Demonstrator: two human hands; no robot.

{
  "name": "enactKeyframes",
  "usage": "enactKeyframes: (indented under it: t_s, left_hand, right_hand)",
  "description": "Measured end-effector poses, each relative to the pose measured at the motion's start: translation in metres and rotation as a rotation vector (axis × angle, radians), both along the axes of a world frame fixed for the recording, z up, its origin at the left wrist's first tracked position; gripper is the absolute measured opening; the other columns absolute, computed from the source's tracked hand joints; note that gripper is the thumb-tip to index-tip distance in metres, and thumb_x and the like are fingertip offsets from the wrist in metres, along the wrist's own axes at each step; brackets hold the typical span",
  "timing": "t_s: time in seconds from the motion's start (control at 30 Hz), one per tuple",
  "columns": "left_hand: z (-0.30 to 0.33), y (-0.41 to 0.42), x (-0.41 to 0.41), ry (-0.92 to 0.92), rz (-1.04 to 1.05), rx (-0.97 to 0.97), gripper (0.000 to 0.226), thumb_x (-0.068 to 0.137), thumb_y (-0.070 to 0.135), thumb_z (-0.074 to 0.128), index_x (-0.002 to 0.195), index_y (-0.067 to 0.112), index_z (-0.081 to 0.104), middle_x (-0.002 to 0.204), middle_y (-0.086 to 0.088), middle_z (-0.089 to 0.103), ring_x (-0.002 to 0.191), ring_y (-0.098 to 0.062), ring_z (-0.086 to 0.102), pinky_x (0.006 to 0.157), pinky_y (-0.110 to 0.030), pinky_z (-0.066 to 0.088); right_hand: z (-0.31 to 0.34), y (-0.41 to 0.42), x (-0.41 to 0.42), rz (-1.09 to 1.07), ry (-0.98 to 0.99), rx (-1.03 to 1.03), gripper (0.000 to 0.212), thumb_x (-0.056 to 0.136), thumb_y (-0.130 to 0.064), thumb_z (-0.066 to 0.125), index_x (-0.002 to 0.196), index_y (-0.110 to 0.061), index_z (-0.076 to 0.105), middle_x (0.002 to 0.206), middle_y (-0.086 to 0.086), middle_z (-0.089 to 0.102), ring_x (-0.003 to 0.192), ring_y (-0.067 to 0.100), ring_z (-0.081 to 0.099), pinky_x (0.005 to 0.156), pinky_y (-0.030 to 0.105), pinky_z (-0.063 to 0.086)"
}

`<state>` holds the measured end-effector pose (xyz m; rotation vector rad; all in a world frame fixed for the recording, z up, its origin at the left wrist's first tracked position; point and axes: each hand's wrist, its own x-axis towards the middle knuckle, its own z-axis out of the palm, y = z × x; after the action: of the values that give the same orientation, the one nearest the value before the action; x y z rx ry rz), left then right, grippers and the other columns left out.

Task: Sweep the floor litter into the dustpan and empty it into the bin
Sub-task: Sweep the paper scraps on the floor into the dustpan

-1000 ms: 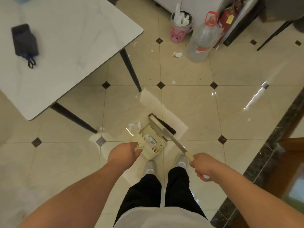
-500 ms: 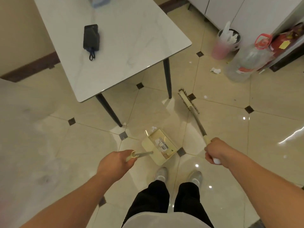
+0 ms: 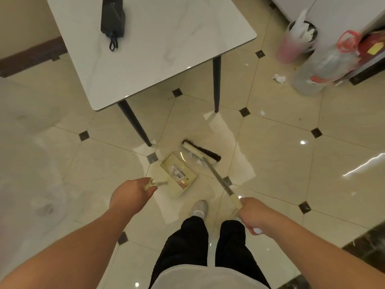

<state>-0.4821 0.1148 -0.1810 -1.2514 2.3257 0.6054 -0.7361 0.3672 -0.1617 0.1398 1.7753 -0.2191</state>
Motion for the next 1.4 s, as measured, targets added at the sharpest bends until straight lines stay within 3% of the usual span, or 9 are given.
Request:
enactKeyframes:
  t_s: [0.13, 0.3, 0.47, 0.57, 0.67, 0.8, 1.03, 1.17, 1.4]
  left_hand:
    - [0.006, -0.01, 0.004, -0.012, -0.011, 0.025, 0.03, 0.097, 0.059, 0.049, 0.072, 0.042, 0.052, 0.066, 0.01, 0.06, 0.061, -0.007, 0.056, 0.051, -0.026, 0.039]
    - [0.005, -0.008, 0.004, -0.005, -0.03, 0.009, 0.029, 0.096, 0.057, 0.05, 0.075, 0.038, 0.054, 0.067, 0.007, 0.062, 0.062, -0.011, 0.058, 0.051, -0.028, 0.044]
    - [0.003, -0.012, 0.008, -0.006, -0.024, 0.01, 0.034, 0.096, 0.06, 0.047, 0.069, 0.039, 0.05, 0.064, 0.006, 0.061, 0.06, -0.012, 0.058, 0.05, -0.026, 0.043]
    - [0.004, -0.014, 0.006, 0.007, -0.019, 0.014, 0.038, 0.096, 0.061, 0.047, 0.065, 0.04, 0.046, 0.062, 0.007, 0.059, 0.059, -0.014, 0.057, 0.05, -0.026, 0.042]
    - [0.009, -0.013, 0.0, 0.014, -0.005, 0.021, 0.042, 0.097, 0.061, 0.046, 0.063, 0.036, 0.043, 0.062, 0.005, 0.057, 0.057, -0.015, 0.054, 0.049, -0.026, 0.037]
    - [0.017, -0.012, -0.017, 0.011, -0.024, 0.033, 0.038, 0.097, 0.061, 0.045, 0.069, 0.036, 0.05, 0.064, 0.005, 0.06, 0.059, -0.014, 0.056, 0.049, -0.027, 0.041]
    - [0.038, -0.008, -0.082, 0.022, -0.116, 0.024, 0.036, 0.097, 0.064, 0.045, 0.116, 0.043, 0.066, 0.079, 0.009, 0.067, 0.071, -0.013, 0.063, 0.055, -0.028, 0.049]
    - [0.057, 0.001, -0.149, 0.083, -0.171, 0.017, 0.039, 0.098, 0.06, 0.045, 0.124, 0.04, 0.066, 0.079, 0.013, 0.064, 0.073, -0.012, 0.063, 0.066, -0.031, 0.056]
    - [0.061, 0.029, -0.293, 0.158, -0.22, -0.013, 0.044, 0.094, 0.069, 0.044, 0.123, 0.044, 0.065, 0.069, 0.014, 0.066, 0.062, -0.008, 0.066, 0.064, -0.032, 0.06]
  right_hand:
    - [0.036, 0.006, -0.015, -0.099, -0.048, -0.057, 0.035, 0.092, -0.003, 0.051, 0.125, -0.001, 0.062, 0.072, 0.009, 0.051, 0.044, 0.01, 0.037, 0.042, 0.018, 0.03]
    - [0.068, 0.009, -0.04, -0.114, 0.022, -0.155, 0.033, 0.094, -0.003, 0.052, 0.125, -0.005, 0.063, 0.075, 0.011, 0.051, 0.046, 0.012, 0.035, 0.043, 0.019, 0.027]
    - [0.037, -0.008, -0.038, -0.027, 0.156, -0.158, 0.027, 0.092, -0.001, 0.046, 0.114, -0.004, 0.062, 0.078, 0.013, 0.048, 0.048, 0.017, 0.035, 0.043, 0.022, 0.028]
    - [0.012, -0.023, -0.019, 0.012, 0.151, -0.123, 0.017, 0.091, 0.001, 0.042, 0.091, -0.007, 0.057, 0.07, 0.01, 0.048, 0.047, 0.018, 0.041, 0.043, 0.022, 0.032]
    - [0.001, -0.026, 0.001, 0.012, 0.064, -0.055, 0.015, 0.088, -0.001, 0.045, 0.09, -0.006, 0.059, 0.072, 0.013, 0.053, 0.053, 0.022, 0.049, 0.05, 0.026, 0.037]
    - [0.028, -0.01, -0.017, -0.249, -0.055, -0.038, 0.017, 0.093, -0.005, 0.058, 0.106, -0.005, 0.068, 0.071, 0.01, 0.057, 0.048, 0.012, 0.046, 0.046, 0.02, 0.036]
    - [0.076, 0.048, -0.102, -0.597, 0.009, -0.175, 0.015, 0.098, -0.009, 0.058, 0.108, -0.016, 0.066, 0.069, 0.009, 0.056, 0.043, 0.008, 0.036, 0.035, 0.014, 0.033]
    - [0.084, 0.083, -0.164, -0.742, 0.152, -0.201, 0.014, 0.1, -0.016, 0.057, 0.112, -0.015, 0.064, 0.073, 0.01, 0.055, 0.041, 0.008, 0.035, 0.035, 0.014, 0.034]
    - [0.056, 0.14, -0.293, -1.049, 0.296, -0.24, 0.013, 0.103, -0.018, 0.054, 0.107, -0.006, 0.059, 0.076, 0.011, 0.055, 0.028, 0.006, 0.044, 0.034, 0.013, 0.04]
